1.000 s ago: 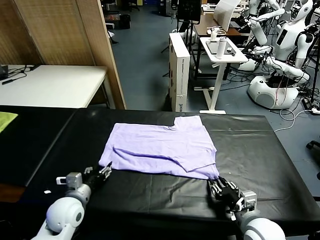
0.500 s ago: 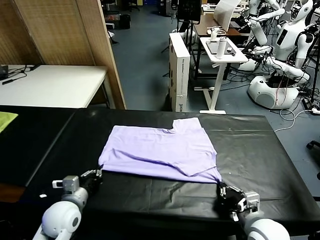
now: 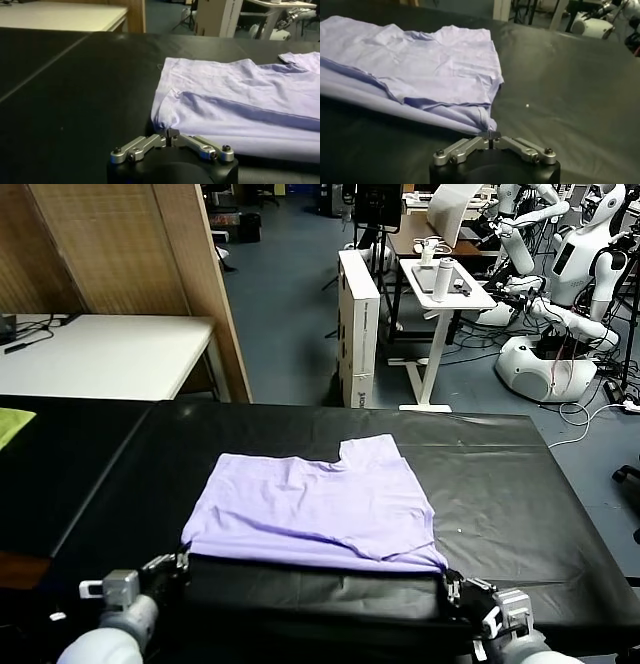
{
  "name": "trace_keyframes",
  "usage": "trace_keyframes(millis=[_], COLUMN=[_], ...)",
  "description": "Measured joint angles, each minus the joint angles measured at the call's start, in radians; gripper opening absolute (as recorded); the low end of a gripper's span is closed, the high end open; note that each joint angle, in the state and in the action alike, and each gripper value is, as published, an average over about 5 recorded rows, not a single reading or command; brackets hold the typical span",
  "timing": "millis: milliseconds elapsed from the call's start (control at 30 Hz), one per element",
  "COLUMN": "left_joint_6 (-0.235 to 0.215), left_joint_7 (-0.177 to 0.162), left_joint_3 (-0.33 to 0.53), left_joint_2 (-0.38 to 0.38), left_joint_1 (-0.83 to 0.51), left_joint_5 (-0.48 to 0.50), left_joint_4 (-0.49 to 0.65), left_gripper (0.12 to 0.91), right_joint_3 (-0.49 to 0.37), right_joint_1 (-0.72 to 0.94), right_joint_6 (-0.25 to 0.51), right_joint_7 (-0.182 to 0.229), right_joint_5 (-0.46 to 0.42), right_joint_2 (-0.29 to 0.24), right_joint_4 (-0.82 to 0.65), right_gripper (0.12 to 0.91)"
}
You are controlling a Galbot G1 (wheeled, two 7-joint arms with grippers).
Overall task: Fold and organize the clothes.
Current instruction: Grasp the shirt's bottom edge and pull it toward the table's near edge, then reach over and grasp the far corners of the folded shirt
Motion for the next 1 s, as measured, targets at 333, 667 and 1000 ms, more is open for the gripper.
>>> trace_keyframes(millis=[333,667,1000], left_joint_6=[0.026,0.083,0.151], left_joint_7=[-0.010,0.004,0.017], left_joint_3=[-0.016,-0.059,-0.055], left_joint_2=[-0.018,-0.027,0.019], left_joint_1=[0.044,0.058,-0.120], left_joint_5=[0.002,0.016,-0.156], left_joint_4=[-0.030,-0.081,-0.030], left_gripper=[0.520,0.903,0.907], right_joint_3=[0.021,0.059,-0.049], right_joint_1=[-0.035,0.061,0.407], right_joint_6=[-0.014,-0.016,-0.061], right_joint_7=[0.009,-0.001,0.004], right_joint_5=[0.014,0.167,0.322], right_joint_2=[-0.009,-0.070,-0.138], right_joint_4=[0.056,0.072,-0.112], right_gripper=[0.878,0.907,0.907])
